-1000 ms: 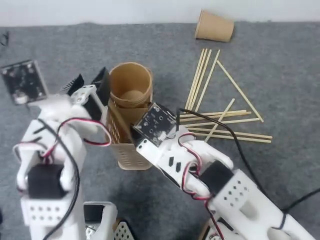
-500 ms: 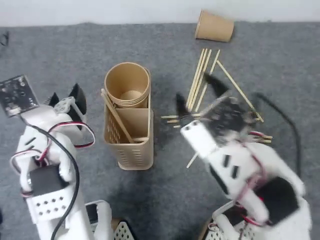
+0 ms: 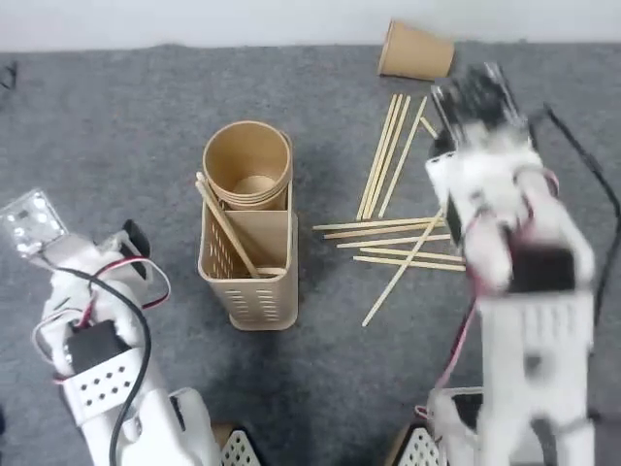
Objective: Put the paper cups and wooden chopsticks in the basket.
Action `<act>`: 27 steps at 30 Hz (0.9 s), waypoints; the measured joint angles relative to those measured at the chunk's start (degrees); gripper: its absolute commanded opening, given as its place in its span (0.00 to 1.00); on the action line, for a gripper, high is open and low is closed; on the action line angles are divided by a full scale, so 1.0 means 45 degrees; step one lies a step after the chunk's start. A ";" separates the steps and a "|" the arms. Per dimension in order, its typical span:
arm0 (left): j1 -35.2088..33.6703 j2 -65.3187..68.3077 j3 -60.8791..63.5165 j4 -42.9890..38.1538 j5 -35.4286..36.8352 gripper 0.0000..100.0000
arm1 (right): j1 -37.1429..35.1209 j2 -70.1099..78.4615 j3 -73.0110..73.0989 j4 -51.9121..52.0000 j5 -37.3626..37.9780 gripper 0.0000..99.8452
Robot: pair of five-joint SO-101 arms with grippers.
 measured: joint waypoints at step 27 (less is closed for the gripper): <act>-0.0215 -0.0039 0.1641 -0.1895 -0.0586 0.19 | -0.0527 1.0022 0.0000 0.0098 -0.2110 0.10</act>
